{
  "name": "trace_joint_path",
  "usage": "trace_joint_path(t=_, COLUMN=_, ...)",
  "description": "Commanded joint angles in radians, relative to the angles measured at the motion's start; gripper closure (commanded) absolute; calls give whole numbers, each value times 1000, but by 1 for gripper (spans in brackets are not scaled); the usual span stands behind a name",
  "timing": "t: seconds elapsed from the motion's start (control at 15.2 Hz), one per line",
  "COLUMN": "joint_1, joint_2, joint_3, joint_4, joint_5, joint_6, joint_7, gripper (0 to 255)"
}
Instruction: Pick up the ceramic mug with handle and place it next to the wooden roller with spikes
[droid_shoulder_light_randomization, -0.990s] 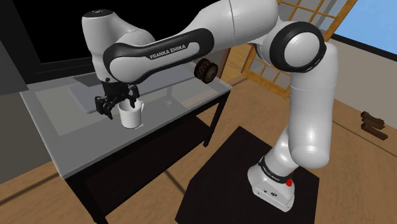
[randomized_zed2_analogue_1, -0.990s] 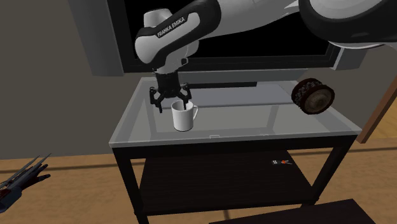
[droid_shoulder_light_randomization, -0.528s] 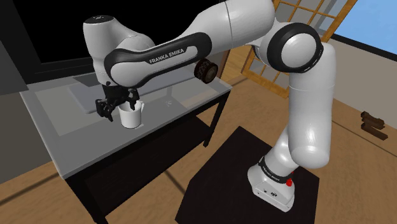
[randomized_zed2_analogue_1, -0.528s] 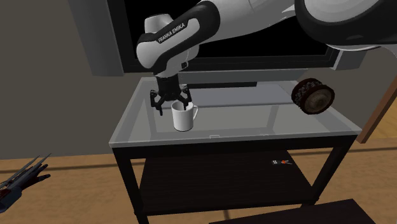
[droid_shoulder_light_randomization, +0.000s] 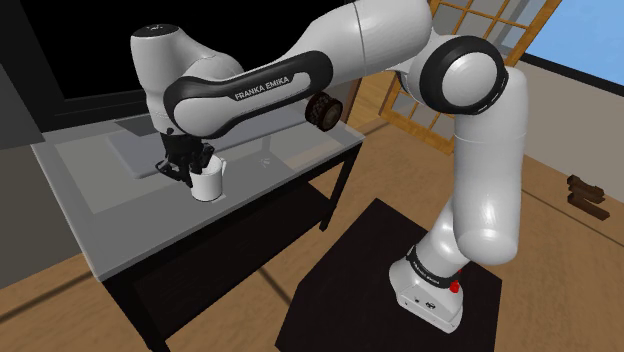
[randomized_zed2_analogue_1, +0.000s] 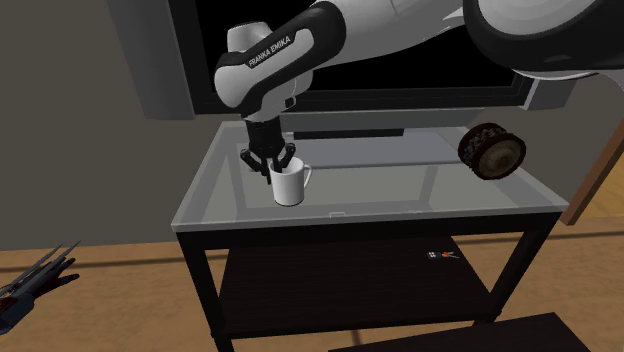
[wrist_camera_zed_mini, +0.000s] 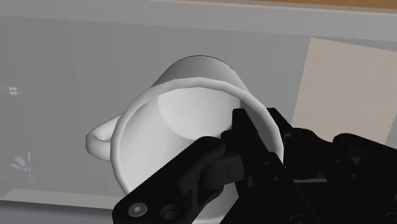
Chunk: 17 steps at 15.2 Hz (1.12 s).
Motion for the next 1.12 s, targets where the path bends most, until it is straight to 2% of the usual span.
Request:
trace_joint_path(t=0.0, joint_1=0, joint_2=0, joint_3=0, joint_4=0, joint_5=0, joint_6=0, joint_7=0, gripper=255)
trace_joint_path(t=0.26, joint_1=0, joint_2=0, joint_3=0, joint_4=0, joint_5=0, joint_6=0, joint_7=0, gripper=255)
trace_joint_path(t=1.06, joint_1=-2, joint_2=-51, joint_3=14, joint_4=87, joint_5=28, joint_6=-133, joint_7=-23, gripper=255)
